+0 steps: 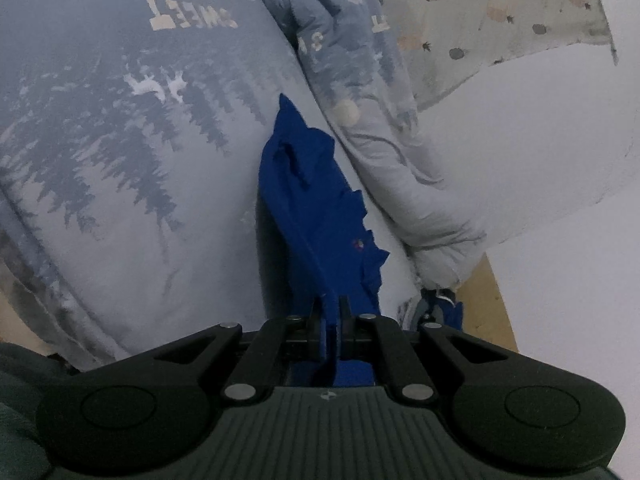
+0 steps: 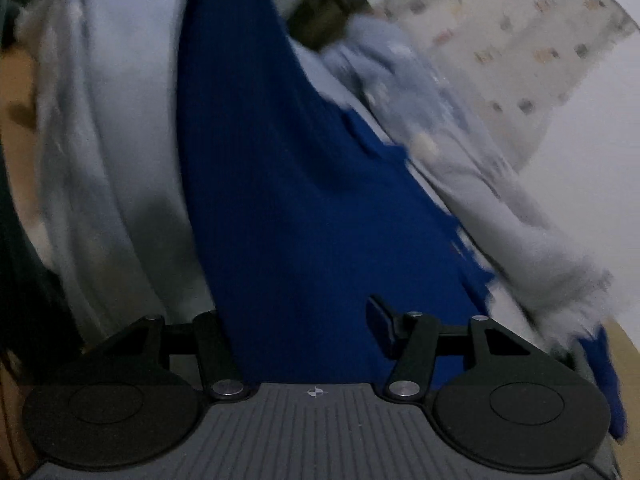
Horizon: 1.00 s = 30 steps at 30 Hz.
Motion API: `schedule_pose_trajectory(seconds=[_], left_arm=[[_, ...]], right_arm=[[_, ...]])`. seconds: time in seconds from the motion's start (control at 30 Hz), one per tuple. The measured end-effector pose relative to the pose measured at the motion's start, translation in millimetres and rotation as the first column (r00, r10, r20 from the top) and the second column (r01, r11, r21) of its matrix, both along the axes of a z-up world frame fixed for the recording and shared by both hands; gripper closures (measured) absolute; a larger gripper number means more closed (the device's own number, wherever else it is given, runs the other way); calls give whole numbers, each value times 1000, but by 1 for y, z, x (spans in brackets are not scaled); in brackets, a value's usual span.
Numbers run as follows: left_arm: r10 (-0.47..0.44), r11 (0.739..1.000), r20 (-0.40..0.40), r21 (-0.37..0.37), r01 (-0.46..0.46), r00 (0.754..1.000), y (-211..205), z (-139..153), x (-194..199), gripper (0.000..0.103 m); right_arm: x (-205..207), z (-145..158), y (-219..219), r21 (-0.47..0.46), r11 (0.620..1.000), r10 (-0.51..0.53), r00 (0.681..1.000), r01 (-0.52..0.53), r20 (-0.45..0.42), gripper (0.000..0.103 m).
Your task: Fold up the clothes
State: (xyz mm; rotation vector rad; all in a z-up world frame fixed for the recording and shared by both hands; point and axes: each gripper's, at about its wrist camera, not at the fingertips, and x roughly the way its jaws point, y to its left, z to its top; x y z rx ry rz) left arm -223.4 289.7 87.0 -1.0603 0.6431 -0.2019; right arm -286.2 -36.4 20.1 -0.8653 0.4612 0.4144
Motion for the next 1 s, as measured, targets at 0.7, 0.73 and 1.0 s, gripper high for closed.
schedule_pose_trajectory(seconds=[0.7,0.73,1.0], left_arm=[[34,999,-29,27,-33,999,7,9,11,96],[39,999,-33,30,-38,999,8,8,11,96],[71,997,-53,32,-69,996,17,12,0,96]], right_arm=[[8,-4,-121,-207,975,-87,996,79,-29,98],[7,-2,-121,-207,976,-70,997,61,-36,100],[7,24,-125,-251,964,57,992,-84,-110,100]])
